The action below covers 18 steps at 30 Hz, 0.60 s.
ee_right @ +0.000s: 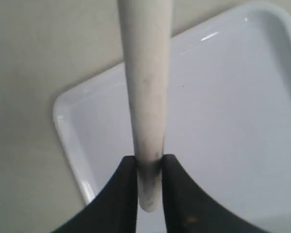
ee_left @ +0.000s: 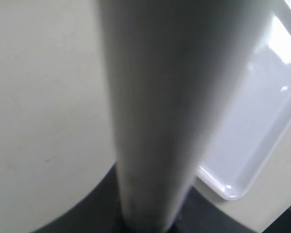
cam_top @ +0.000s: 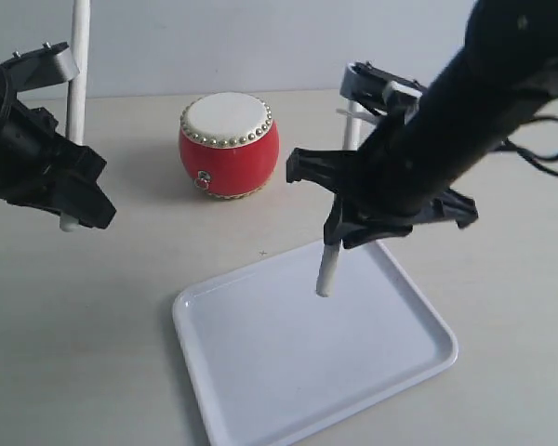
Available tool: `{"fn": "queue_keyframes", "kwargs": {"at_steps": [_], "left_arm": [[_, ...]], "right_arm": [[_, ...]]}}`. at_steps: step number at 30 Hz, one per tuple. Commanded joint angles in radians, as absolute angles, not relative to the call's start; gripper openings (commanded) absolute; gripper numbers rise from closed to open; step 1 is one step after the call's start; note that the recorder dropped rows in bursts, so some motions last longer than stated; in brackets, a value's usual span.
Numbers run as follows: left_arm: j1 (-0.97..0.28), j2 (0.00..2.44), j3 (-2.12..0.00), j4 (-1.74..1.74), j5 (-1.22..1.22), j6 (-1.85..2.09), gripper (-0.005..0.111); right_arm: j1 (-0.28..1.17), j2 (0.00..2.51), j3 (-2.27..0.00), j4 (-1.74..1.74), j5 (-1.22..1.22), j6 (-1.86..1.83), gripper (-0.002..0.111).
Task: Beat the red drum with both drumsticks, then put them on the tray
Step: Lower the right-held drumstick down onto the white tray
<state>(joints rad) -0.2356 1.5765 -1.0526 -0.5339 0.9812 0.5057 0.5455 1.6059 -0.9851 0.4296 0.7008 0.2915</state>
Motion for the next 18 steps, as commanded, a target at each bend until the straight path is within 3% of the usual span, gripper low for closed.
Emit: {"fn": "queue_keyframes", "kwargs": {"at_steps": [1,6,13,18], "left_arm": [[-0.273,1.564,-1.014,-0.561,0.947,0.523,0.000],[-0.290,1.564,-1.013,-0.565,0.945,0.523,0.000],[-0.290,1.564,-1.013,-0.632,0.919,0.562,0.000],[-0.290,1.564,-1.013,-0.651,0.928,0.575,0.000]], "right_arm": [[0.572,1.517,-0.759,0.748,0.332,0.364,0.000],[0.747,1.450,-0.543,1.167,-0.029,0.371,0.000],[1.032,1.482,-0.456,1.514,-0.260,0.400,0.000],[1.115,1.550,-0.456,1.542,-0.319,0.515,0.000]]}}
